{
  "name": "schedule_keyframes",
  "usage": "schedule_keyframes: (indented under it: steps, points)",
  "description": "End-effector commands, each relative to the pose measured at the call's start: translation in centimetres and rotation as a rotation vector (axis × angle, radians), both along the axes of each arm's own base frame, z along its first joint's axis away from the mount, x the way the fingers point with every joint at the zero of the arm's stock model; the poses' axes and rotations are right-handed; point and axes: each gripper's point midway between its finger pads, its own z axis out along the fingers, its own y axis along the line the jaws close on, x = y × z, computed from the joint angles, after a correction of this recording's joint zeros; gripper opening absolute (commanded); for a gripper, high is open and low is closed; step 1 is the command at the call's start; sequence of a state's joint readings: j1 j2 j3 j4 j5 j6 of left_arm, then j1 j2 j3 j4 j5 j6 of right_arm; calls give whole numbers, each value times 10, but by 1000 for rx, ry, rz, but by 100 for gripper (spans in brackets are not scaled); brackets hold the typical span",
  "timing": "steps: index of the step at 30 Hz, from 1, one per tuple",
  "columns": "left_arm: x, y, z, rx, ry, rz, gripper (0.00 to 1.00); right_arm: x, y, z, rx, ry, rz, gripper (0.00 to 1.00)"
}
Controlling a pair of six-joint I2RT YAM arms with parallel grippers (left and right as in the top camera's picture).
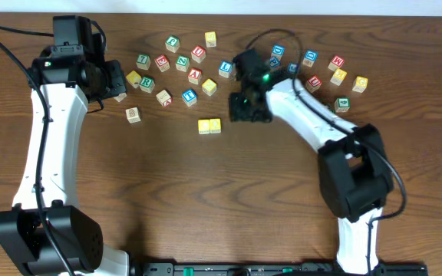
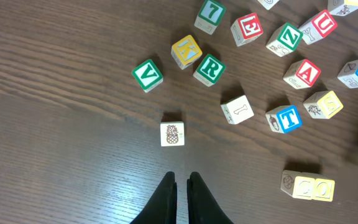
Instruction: Spell out CORL
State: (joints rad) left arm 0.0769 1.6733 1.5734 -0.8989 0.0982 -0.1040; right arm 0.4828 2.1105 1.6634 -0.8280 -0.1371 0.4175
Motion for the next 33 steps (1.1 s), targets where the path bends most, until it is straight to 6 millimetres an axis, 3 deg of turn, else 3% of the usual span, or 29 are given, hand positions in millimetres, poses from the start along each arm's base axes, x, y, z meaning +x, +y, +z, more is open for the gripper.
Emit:
schedule_keyframes:
  steps: [1,5,10,21,26,33]
  points:
    - [-1,2,6,9,-14,0,8,18,-9,65,27,-135,46,69]
    - [-1,2,6,9,-14,0,8,27,-30,93,42,-177,0,80]
    - [-1,2,6,9,-14,0,8,35,-60,113,48,-209,-66,86]
    - [-1,2,6,7,-14,3,8,37,-124,105,12,-135,-175,86]
    - [0,2,6,1,-16,13,8,37,-138,104,7,-124,-206,86]
    - [1,2,7,1,-23,13,8,39,-142,104,7,-125,-216,86]
